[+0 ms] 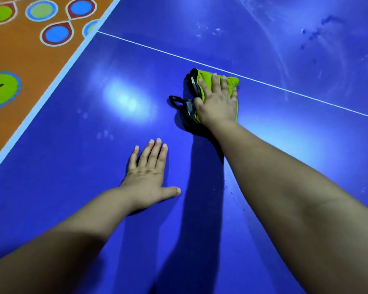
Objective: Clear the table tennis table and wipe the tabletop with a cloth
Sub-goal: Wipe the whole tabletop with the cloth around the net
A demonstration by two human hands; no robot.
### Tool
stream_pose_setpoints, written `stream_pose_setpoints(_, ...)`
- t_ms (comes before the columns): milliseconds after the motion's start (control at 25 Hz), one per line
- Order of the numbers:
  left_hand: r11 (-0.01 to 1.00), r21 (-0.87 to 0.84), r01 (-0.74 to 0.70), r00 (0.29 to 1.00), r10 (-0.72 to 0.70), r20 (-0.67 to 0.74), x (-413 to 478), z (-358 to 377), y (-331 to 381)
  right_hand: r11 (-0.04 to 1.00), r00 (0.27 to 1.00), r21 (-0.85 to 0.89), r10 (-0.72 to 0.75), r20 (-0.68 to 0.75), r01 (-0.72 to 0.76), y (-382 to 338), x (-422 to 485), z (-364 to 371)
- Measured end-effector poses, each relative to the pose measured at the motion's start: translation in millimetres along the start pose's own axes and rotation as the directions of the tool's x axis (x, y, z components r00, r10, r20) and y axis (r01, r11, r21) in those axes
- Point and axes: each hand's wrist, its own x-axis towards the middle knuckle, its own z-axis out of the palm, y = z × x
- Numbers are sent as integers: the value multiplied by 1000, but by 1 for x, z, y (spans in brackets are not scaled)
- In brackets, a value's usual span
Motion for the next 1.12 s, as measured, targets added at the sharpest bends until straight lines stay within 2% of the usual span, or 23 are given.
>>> stream_pose_setpoints(160,1000,-21,24,1000,-24,-1,-8,-7,6,1000,1000,-14,25,-2,-25,-2,-79,6)
stream_pose_setpoints(320,999,-40,5,977,-14,-212,-44,-2,21,997,997,-1,82,3,-82,-11,-159,15)
stream_pose_setpoints(440,993,-113,-19,965,-12,-263,-97,17,24,994,994,-12,110,13,-109,-24,-226,22)
stream_pose_setpoints(640,986,-165,7,969,-48,-243,-182,49,6,992,992,-12,126,29,-125,-48,-342,39)
stream_pose_setpoints(800,986,-168,14,976,-50,-212,-236,67,-3,988,988,-34,153,-21,-153,-72,-433,52)
stream_pose_setpoints(1120,984,-169,-60,986,32,-161,-275,84,14,985,985,-53,168,29,-166,-90,-574,67)
